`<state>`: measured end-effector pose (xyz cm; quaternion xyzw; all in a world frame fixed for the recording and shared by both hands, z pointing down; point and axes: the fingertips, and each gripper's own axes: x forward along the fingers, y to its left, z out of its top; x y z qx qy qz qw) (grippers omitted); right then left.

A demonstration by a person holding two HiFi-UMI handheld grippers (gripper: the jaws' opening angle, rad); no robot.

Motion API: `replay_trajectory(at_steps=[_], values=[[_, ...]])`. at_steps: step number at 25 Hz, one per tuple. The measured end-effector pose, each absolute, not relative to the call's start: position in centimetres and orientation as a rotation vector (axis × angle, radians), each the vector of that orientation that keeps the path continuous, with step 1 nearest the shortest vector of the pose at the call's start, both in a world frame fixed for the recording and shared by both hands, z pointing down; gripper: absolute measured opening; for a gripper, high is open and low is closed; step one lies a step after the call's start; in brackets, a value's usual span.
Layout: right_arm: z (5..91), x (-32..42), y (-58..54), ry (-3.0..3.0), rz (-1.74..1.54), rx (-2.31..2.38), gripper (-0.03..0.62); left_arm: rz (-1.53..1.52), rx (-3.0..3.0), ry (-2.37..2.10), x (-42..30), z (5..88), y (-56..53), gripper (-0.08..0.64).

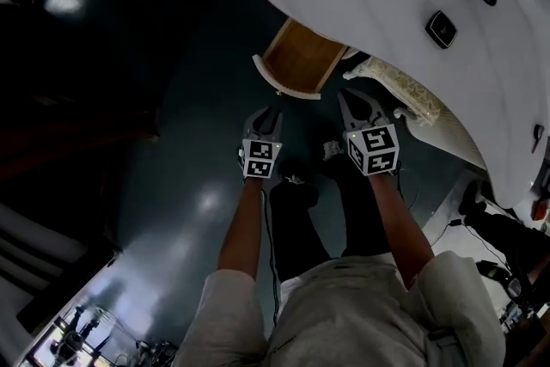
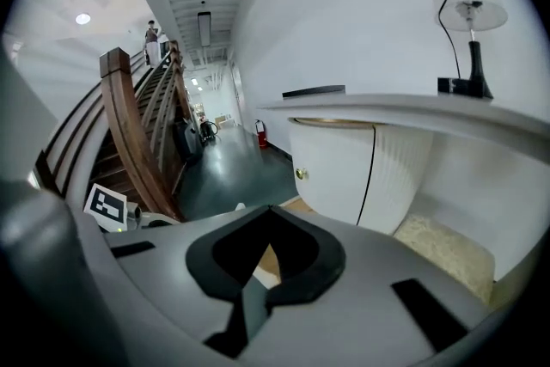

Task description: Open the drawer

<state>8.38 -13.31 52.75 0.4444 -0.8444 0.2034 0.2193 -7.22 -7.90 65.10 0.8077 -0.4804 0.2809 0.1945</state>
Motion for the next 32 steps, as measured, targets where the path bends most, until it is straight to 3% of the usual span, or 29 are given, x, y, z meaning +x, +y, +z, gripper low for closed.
replay_trajectory(at_steps=[9,17,32], values=[[43.0,8.2,-7.7,-2.25,0.738,1.233,0.015,0.706,2.3,-1.37,-3.5,45.7,-4.8,0.104],[36.0,7.3,-3.4,-2.247,0.777,1.3,0.015,0.561,2.283,-1.485,-4.1,33.7,-1.1,0.103],[36.0,5.7,1.3,-2.254,0.6,1.277,0.015,0.479,2.294,-1.538,-4.6,32.3,1.7,0.104]])
